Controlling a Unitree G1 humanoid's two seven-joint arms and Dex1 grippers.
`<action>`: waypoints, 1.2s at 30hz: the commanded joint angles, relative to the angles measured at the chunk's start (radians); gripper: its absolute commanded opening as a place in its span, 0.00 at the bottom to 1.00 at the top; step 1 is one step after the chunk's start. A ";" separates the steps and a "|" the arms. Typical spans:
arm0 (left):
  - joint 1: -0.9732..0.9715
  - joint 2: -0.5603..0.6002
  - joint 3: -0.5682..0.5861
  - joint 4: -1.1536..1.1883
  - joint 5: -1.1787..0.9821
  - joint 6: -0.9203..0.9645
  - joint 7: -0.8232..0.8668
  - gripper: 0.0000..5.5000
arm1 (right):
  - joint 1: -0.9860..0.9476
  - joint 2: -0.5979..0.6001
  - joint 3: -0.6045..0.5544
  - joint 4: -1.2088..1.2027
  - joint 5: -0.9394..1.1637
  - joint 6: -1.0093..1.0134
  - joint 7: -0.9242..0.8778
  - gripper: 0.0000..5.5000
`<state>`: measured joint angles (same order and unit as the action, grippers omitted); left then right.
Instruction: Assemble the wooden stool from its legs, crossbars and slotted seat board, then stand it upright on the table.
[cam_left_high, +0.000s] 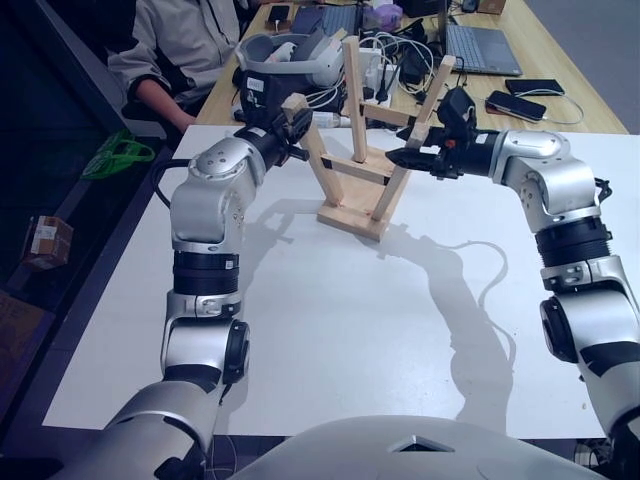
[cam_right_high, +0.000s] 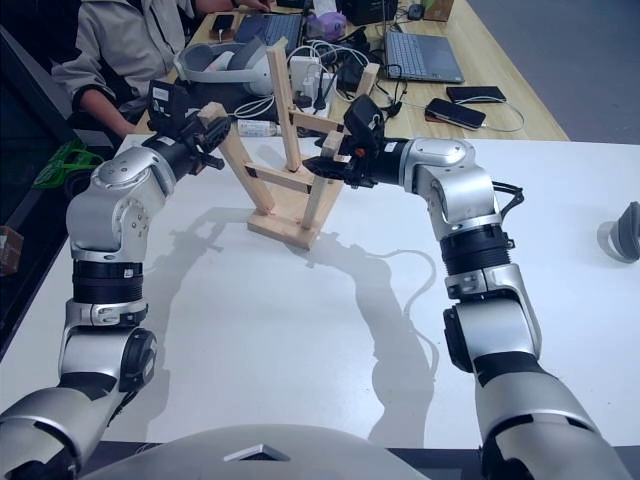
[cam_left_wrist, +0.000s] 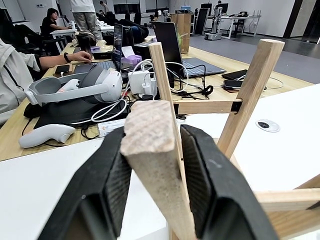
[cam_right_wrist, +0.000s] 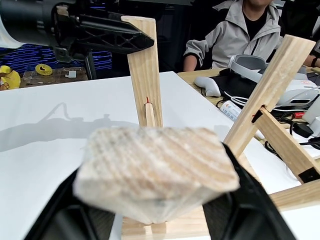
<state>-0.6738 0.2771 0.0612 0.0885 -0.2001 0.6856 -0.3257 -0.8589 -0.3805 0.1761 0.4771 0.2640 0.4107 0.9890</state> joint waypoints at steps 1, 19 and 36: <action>-0.007 -0.192 -0.168 -0.084 -0.130 0.059 -0.131 0.28 | -0.081 0.231 0.085 0.179 -0.058 -0.022 -0.054 0.37; -0.100 -0.575 -0.413 -0.129 -0.261 0.113 -0.188 0.28 | -0.248 0.434 -0.020 0.483 -0.044 -0.145 0.016 0.37; 0.150 -0.359 -0.316 -0.387 -0.227 0.321 -0.010 0.28 | -0.091 0.112 -0.120 0.024 0.029 0.066 0.048 0.37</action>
<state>-0.5868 0.1093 0.1022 -0.1759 -0.1659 0.7670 -0.1407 -0.9581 -0.3540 0.0506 0.7393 0.2243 0.2666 1.1551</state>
